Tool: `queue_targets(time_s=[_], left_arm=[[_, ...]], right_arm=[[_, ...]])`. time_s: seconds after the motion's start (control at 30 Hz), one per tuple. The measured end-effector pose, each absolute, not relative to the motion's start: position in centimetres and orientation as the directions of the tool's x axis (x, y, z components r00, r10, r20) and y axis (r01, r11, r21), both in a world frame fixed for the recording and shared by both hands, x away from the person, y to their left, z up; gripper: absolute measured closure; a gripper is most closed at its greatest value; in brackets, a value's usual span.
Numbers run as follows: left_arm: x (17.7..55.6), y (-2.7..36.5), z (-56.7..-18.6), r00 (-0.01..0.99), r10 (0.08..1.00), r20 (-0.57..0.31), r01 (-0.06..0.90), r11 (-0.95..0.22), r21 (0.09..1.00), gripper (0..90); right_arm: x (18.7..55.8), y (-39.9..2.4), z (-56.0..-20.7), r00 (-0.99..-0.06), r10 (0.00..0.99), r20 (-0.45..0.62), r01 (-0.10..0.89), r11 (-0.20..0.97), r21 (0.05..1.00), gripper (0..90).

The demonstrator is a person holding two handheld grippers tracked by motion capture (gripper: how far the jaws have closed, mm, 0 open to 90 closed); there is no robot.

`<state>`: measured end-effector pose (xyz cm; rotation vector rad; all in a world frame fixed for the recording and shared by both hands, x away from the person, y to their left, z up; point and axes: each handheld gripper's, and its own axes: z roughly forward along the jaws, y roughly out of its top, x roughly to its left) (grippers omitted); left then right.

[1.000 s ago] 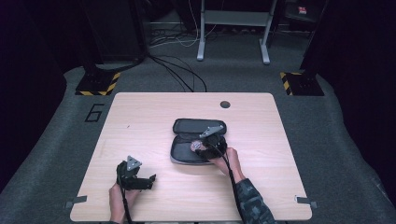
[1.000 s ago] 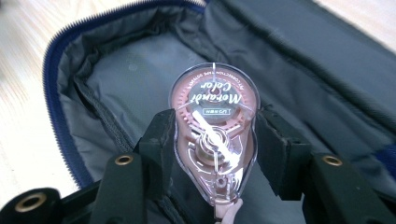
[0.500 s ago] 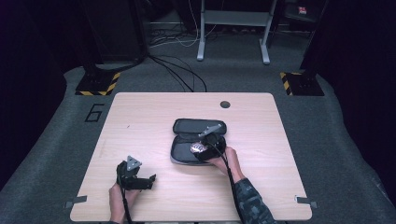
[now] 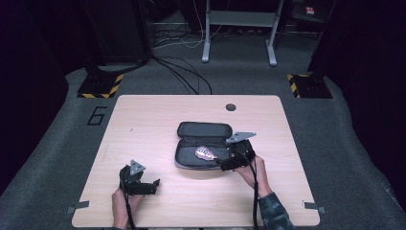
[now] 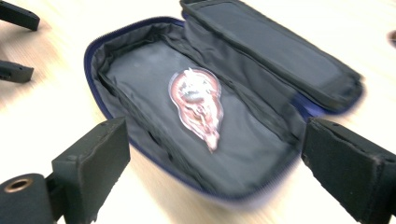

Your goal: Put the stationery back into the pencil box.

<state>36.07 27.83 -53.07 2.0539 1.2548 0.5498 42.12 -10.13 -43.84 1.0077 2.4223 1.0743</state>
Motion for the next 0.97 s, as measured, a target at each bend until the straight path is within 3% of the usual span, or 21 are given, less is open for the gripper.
queue_targets(time_s=[0.3, 0.7, 0.97], left_arm=[[36.1, 27.8, -53.1, 0.451, 0.892, 0.013, 0.616, -0.322, 0.719, 0.6], [36.1, 27.8, -53.0, 0.452, 0.892, 0.012, 0.618, -0.323, 0.716, 0.5], [36.1, 27.8, -53.0, 0.452, 0.892, 0.012, 0.618, -0.322, 0.717, 0.5]], right_arm=[[38.9, -15.1, -45.5, -0.629, 0.778, -0.004, 0.515, 0.420, 0.747, 5.5], [35.8, -20.7, -51.4, -0.499, 0.866, 0.041, 0.640, 0.336, 0.691, 0.0], [34.9, -22.9, -52.7, -0.462, 0.885, 0.058, 0.633, 0.283, 0.721, 0.0]])
